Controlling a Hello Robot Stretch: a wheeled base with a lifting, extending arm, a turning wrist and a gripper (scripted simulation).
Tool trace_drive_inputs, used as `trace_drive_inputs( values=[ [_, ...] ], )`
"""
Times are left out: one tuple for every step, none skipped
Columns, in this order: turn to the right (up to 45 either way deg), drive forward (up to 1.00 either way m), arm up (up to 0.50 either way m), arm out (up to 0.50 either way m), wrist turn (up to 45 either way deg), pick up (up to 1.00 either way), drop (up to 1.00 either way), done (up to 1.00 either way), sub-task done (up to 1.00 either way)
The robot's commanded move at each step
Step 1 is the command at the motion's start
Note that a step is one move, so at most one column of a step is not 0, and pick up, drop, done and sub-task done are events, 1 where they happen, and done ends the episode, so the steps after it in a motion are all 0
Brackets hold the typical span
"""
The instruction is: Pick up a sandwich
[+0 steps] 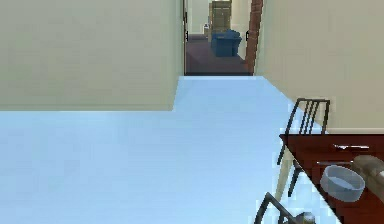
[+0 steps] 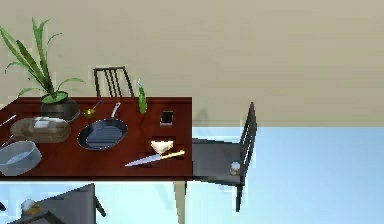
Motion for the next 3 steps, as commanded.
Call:
trace_drive_inputs(
  values=[
    [0.0, 0.0, 0.5, 0.0, 0.0, 0.0, 0.0, 0.0, 0.0],
    [0.0, 0.0, 0.22, 0.0, 0.0, 0.0, 0.0, 0.0, 0.0],
    [0.0, 0.0, 0.0, 0.5, 0.0, 0.0, 0.0, 0.0, 0.0]
  ],
)
